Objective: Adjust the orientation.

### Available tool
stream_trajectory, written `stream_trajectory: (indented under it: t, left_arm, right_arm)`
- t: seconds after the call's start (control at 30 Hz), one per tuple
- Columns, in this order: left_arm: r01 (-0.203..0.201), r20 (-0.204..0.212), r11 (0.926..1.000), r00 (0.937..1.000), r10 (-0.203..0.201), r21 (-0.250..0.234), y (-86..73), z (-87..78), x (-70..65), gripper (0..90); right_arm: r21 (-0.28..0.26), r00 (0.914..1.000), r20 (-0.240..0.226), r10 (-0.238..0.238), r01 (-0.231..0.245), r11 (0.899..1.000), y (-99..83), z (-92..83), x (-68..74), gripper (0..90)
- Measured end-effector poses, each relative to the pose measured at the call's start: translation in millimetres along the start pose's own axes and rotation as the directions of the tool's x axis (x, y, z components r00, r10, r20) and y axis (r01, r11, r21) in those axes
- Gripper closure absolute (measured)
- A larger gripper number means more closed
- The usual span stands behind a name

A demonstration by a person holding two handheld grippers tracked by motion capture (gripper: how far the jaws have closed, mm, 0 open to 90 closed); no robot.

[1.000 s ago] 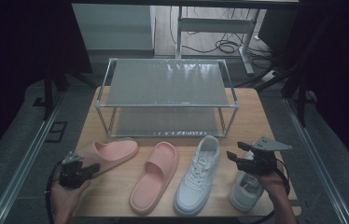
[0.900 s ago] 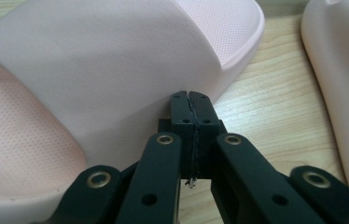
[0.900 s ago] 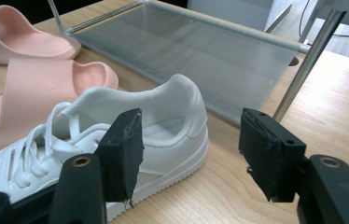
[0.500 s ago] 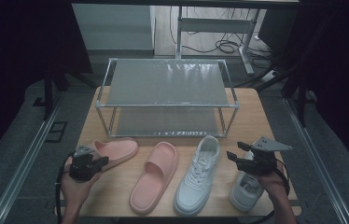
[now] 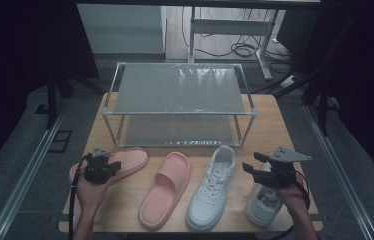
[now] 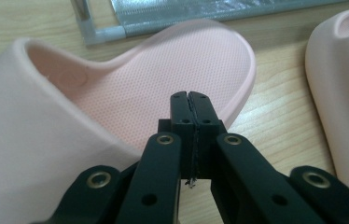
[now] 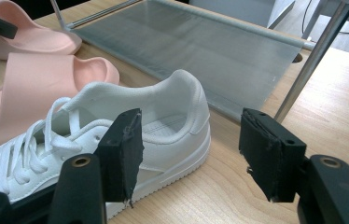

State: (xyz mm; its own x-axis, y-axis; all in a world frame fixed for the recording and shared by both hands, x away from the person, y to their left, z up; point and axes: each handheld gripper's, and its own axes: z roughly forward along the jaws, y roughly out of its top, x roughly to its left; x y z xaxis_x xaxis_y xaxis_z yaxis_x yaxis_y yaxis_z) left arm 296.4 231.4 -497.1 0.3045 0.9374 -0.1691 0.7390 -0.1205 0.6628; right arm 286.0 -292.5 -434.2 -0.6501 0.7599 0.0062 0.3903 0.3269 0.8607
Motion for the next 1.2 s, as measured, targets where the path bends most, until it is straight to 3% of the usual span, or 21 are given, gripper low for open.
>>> stream_trajectory:
  t: [0.3, 0.63, 0.83, 0.93, 1.2]
  left_arm:
    - [-0.009, 0.01, 0.9999, 0.9999, 0.009, 0.004, -4.8, -4.1, -0.3, 90.0]
    - [-0.014, 0.022, 0.9999, 0.9997, 0.014, 0.002, -25.1, -21.8, 1.2, 90.0]
    - [-0.023, 0.007, 0.9993, 0.9997, 0.022, 0.029, -36.2, -31.1, 3.2, 89.0]
    - [-0.021, 0.01, 0.9986, 0.9997, 0.02, 0.048, -48.4, -35.2, 7.9, 89.0]
    - [-0.01, 0.014, 0.9989, 0.9999, 0.009, 0.047, -62.5, -52.4, 17.7, 89.1]
  right_arm:
    - [-0.001, 1.0, 0.001, 0.005, -0.005, 1.0, -0.1, -1.4, -0.9, 40.3]
    - [-0.001, 1.0, -0.001, 0.003, -0.003, 1.0, 0.0, -2.0, -0.3, 40.2]
    - [-0.004, 1.0, -0.002, 0.001, -0.001, 1.0, 0.6, -2.5, 0.8, 40.2]
    - [-0.005, 1.0, -0.001, 0.002, -0.002, 1.0, 0.4, -2.8, 0.1, 40.2]
    - [-0.002, 1.0, -0.002, 0.001, -0.001, 1.0, 0.7, -3.0, 1.0, 40.2]
